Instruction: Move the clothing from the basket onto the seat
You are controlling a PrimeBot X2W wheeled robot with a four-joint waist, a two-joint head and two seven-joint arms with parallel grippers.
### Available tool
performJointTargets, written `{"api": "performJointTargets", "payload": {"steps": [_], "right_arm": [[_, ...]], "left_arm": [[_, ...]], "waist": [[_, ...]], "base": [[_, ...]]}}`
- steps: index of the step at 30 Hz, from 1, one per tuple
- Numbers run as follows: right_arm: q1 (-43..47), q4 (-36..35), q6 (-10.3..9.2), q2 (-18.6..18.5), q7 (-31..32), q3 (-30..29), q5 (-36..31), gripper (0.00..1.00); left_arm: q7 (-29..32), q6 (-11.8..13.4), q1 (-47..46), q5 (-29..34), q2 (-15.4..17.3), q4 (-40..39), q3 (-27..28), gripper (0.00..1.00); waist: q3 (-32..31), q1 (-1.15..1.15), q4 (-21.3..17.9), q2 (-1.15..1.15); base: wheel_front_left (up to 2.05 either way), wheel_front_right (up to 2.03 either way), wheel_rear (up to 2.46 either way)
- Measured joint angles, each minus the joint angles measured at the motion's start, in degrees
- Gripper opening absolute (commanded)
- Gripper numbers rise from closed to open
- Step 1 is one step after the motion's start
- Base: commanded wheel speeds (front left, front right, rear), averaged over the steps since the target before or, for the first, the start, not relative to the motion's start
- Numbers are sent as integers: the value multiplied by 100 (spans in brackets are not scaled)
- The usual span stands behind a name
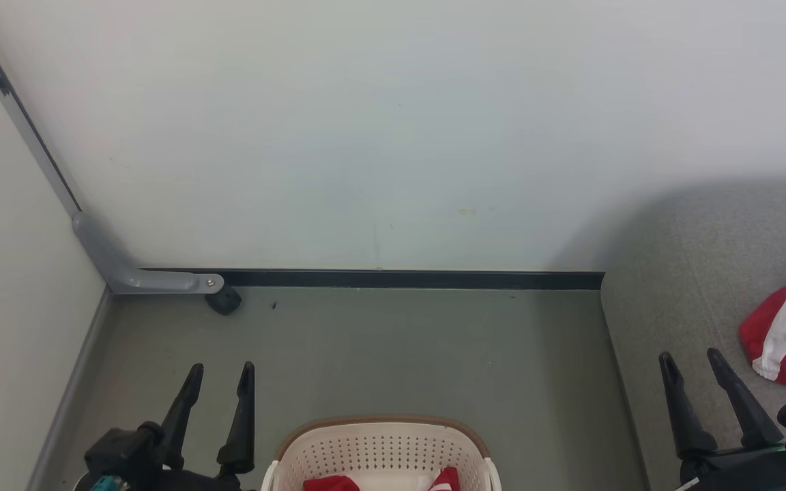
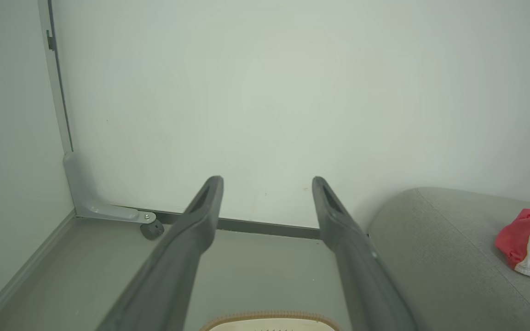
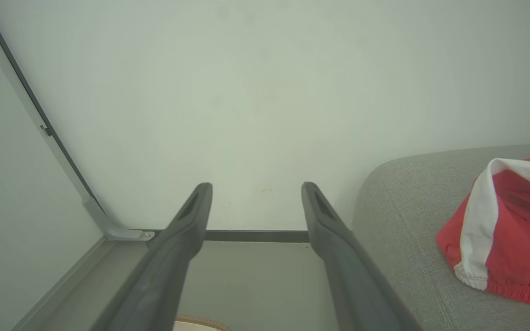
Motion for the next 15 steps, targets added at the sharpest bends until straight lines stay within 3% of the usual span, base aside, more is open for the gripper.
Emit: {"api": "performJointTargets", "payload": {"steps": [15], "right_arm": [[-1,-8,109,152,0,-147,-267,100]], "left_arm": [[-48,66,-2,22,-2,26,132,100]], "waist": [[68,0,-20,0]], "base": [[0,0,0]]}}
